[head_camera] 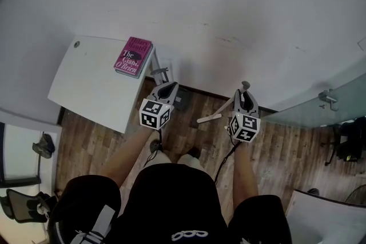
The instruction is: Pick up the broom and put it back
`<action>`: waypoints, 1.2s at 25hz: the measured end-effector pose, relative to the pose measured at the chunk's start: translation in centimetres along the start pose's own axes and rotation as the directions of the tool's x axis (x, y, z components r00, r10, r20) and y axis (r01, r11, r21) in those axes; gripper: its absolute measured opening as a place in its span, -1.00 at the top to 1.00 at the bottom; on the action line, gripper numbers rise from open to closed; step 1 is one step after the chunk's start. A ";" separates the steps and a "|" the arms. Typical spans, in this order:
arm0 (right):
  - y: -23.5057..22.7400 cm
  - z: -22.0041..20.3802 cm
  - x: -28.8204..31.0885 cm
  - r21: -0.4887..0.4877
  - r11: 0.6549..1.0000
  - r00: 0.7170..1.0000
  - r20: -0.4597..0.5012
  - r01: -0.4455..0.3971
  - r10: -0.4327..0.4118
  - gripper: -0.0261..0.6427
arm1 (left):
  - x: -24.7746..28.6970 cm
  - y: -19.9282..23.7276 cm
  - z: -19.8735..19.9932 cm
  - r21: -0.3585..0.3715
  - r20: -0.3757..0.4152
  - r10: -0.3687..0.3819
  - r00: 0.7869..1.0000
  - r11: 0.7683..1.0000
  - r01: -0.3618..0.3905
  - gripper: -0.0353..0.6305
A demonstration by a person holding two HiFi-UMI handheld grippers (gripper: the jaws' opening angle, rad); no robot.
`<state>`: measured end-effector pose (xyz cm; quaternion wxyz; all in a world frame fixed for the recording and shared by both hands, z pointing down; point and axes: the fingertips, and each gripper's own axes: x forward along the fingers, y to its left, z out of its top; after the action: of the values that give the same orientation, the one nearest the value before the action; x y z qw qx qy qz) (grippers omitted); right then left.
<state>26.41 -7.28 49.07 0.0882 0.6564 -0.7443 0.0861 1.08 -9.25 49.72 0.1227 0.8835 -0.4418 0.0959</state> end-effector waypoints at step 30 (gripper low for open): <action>3.3 0.2 -1.0 0.005 1.000 1.000 0.012 -0.024 0.024 0.62 | -1.4 0.6 -0.1 0.000 0.000 -0.019 1.000 1.000 0.019 0.84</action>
<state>23.27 -5.97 48.58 0.0810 0.6483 -0.7522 0.0852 -0.24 -8.48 49.46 0.1238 0.8875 -0.4336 0.0948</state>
